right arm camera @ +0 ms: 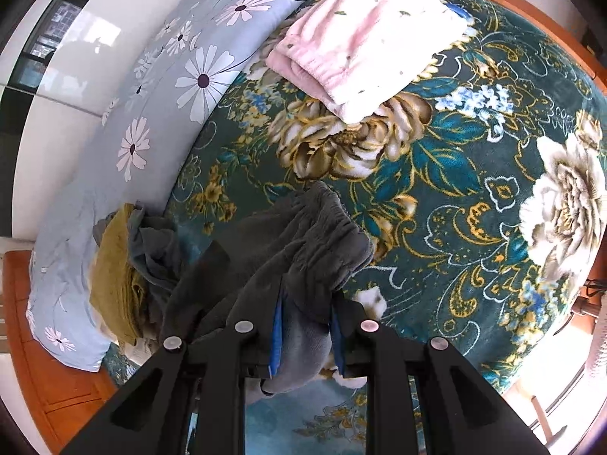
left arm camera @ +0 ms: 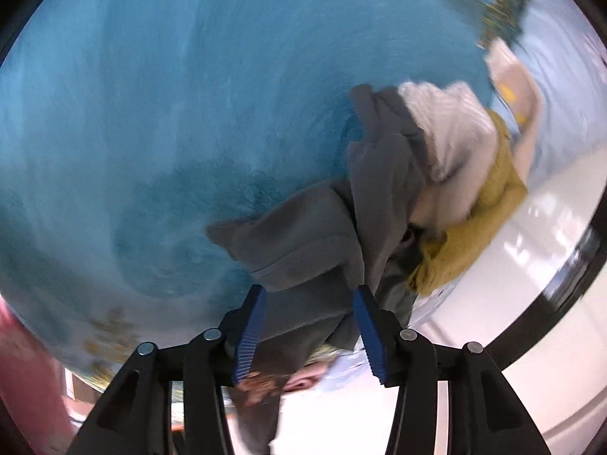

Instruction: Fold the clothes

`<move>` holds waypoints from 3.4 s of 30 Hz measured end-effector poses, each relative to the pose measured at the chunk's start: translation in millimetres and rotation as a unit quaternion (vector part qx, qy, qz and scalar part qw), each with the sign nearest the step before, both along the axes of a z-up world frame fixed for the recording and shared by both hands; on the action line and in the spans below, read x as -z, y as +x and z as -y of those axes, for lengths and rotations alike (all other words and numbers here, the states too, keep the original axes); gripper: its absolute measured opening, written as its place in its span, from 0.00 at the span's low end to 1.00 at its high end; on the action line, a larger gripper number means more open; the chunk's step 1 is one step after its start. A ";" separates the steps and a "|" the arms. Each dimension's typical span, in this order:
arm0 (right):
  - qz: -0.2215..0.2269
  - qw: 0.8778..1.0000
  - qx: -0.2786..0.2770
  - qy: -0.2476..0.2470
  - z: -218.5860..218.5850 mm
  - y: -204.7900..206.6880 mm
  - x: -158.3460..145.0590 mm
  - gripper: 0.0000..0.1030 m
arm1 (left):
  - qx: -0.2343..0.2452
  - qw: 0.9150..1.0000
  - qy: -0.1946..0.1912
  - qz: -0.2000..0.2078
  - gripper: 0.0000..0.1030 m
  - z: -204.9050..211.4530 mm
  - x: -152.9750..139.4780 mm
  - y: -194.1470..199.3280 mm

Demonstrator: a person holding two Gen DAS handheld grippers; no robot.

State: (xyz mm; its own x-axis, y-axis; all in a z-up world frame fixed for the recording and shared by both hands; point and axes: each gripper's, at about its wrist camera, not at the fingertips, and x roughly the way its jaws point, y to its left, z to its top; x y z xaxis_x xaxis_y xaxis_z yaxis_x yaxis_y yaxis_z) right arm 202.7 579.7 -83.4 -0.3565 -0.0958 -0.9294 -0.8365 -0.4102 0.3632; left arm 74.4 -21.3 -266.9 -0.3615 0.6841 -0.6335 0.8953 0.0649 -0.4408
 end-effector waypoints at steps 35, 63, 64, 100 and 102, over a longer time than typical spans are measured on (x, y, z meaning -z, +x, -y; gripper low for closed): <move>0.070 0.996 -0.059 -0.021 82.8 -0.6 19.8 0.22 | 0.219 0.945 -0.243 -0.025 0.03 137.5 -25.3 30.7; 0.064 0.997 0.020 0.048 107.8 34.2 -11.4 0.34 | 0.243 0.943 -0.228 -0.019 0.32 209.2 -51.8 -9.4; 0.063 0.997 0.016 0.047 111.3 30.2 -12.3 0.35 | 0.239 0.945 -0.221 -0.026 0.34 209.1 -51.9 -15.0; 0.044 0.984 -0.171 0.012 203.2 -92.6 -29.3 0.70 | 0.184 0.980 -0.071 -0.015 0.11 59.0 37.0 -129.1; 0.038 0.984 -0.176 0.004 206.3 -101.8 -23.1 0.70 | 0.194 0.977 -0.081 -0.037 0.10 66.8 16.9 -131.7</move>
